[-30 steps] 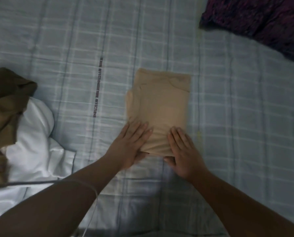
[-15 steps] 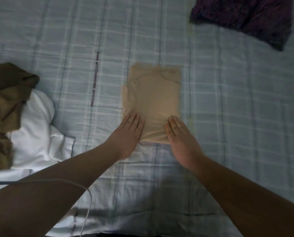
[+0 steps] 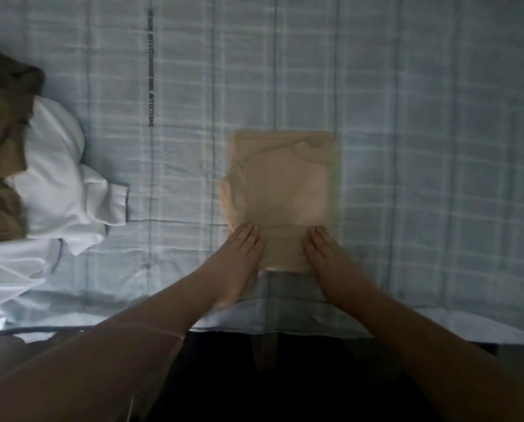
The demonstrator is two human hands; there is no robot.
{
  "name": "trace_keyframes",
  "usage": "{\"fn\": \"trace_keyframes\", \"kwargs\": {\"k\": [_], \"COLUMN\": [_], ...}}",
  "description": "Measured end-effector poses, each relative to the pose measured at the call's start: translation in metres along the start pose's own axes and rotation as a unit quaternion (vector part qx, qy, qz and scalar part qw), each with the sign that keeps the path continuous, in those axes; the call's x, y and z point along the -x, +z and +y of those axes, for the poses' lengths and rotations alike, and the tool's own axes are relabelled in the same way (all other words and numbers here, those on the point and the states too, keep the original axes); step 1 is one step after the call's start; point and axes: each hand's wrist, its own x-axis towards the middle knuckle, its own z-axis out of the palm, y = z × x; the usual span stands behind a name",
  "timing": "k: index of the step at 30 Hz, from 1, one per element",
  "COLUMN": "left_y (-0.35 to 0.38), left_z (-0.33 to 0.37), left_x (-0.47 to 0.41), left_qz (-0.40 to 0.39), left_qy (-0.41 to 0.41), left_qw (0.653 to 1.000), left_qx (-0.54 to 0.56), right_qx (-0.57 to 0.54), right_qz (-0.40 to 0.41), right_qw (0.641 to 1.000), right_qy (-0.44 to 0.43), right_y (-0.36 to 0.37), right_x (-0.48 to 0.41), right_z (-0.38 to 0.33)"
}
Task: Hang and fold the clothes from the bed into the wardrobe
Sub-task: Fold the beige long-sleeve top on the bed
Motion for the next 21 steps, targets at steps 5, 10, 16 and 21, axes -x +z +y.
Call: {"fn": "trace_keyframes", "kwargs": {"k": [5, 10, 16, 21], "left_y": [-0.088, -0.144, -0.141, -0.117], "left_z": [-0.019, -0.062, -0.079, -0.057], "left_x": [0.003, -0.015, -0.047, -0.075], "left_qz": [-0.078, 0.014, 0.153, 0.346], "left_qy": [-0.108, -0.139, -0.115, -0.335], "left_qw": [0.913, 0.812, 0.7, 0.715], "left_qx": [0.387, 0.566, 0.688, 0.506], "right_qx": [-0.176, -0.265, -0.405, -0.519], "right_qz": [0.006, 0.186, 0.327, 0.372], "right_qw": [0.982, 0.934, 0.805, 0.702], "right_qy": [0.065, 0.151, 0.284, 0.316], "right_y": [-0.089, -0.148, -0.148, -0.133], "right_x": [0.003, -0.035, -0.103, -0.133], "right_z": [0.005, 0.028, 0.042, 0.041]}}
